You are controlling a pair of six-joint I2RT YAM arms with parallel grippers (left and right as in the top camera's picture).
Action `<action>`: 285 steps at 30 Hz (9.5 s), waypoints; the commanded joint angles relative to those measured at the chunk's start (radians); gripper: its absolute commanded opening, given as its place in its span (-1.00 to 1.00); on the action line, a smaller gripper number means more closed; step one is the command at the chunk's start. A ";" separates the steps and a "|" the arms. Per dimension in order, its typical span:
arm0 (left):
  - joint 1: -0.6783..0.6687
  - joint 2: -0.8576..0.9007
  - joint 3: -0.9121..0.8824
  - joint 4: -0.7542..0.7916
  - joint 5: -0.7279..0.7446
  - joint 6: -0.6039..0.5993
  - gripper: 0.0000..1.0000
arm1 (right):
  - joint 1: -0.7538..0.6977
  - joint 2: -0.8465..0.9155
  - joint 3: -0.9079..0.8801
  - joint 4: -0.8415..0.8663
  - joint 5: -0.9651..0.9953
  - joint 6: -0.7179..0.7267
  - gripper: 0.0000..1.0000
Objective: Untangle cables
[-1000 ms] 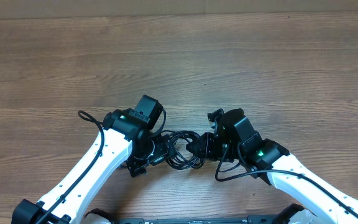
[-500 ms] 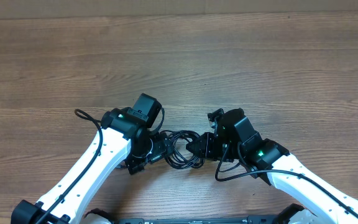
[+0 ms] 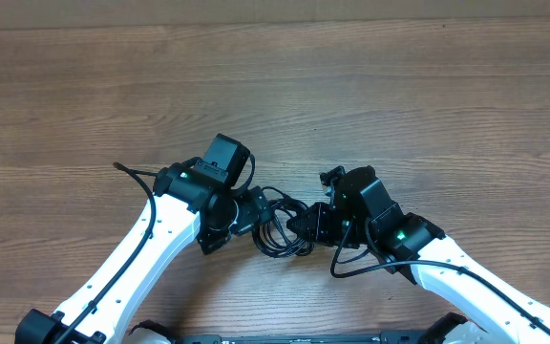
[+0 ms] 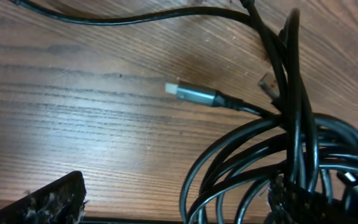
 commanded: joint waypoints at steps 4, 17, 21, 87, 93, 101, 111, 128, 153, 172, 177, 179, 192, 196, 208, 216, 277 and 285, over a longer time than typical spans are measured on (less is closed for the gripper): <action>-0.019 0.003 0.029 0.012 0.010 -0.024 0.89 | 0.001 -0.007 0.009 0.010 -0.028 -0.001 -0.92; -0.114 0.004 0.023 -0.048 -0.006 -0.030 0.81 | 0.001 -0.007 0.009 0.009 -0.028 -0.002 -0.92; -0.114 0.005 0.016 -0.081 -0.051 -0.052 0.82 | 0.001 -0.007 0.009 0.010 -0.028 -0.001 -0.93; 0.356 -0.035 -0.235 0.314 0.366 -0.127 -0.92 | 0.018 -0.007 0.009 0.030 -0.045 -0.004 -0.04; 0.321 -0.035 -0.235 0.314 0.301 -0.210 -0.91 | 0.091 -0.007 0.009 0.125 0.043 0.000 -0.03; 0.304 -0.035 -0.235 0.317 0.343 -0.264 -0.92 | 0.137 -0.003 0.009 0.071 0.340 0.101 -0.16; 0.283 -0.035 -0.235 0.319 0.270 -0.267 -0.91 | 0.137 -0.003 0.009 0.092 0.248 0.102 -0.15; 0.278 -0.035 -0.235 0.345 0.298 -0.316 -0.92 | 0.219 0.018 0.009 0.076 0.354 0.102 -0.19; 0.227 -0.035 -0.235 0.349 0.386 -0.312 -0.92 | 0.219 0.085 0.009 0.066 0.443 0.187 -0.28; 0.220 -0.035 -0.235 0.642 0.792 -0.183 -0.92 | 0.219 0.085 0.009 0.183 0.442 0.307 -0.92; 0.225 -0.040 -0.232 0.778 0.804 -0.102 -0.92 | 0.213 0.085 0.009 0.053 0.460 0.303 -0.92; 0.234 -0.049 -0.224 0.804 0.812 -0.088 -0.92 | 0.201 0.085 0.009 -0.029 0.482 0.303 -0.92; 0.384 -0.212 -0.043 0.835 0.846 0.042 -0.92 | -0.034 0.085 0.009 -0.344 0.543 0.223 -0.92; 0.415 -0.247 -0.039 0.822 0.847 0.060 -0.92 | -0.148 0.085 0.009 -0.413 0.587 0.220 -0.92; 0.449 -0.265 -0.039 0.716 0.842 0.152 -0.92 | -0.475 0.085 0.009 -0.389 0.588 0.035 -0.92; 0.454 -0.265 -0.039 0.695 0.843 0.290 -0.92 | -0.538 0.085 0.009 -0.327 0.516 -0.113 -0.92; 0.488 -0.264 -0.040 0.465 0.297 -0.487 -0.92 | -0.002 0.085 0.009 0.036 -0.143 0.521 0.76; 0.488 -0.264 -0.040 0.448 0.296 -0.488 -0.92 | 0.014 0.085 0.009 0.073 -0.132 0.521 1.00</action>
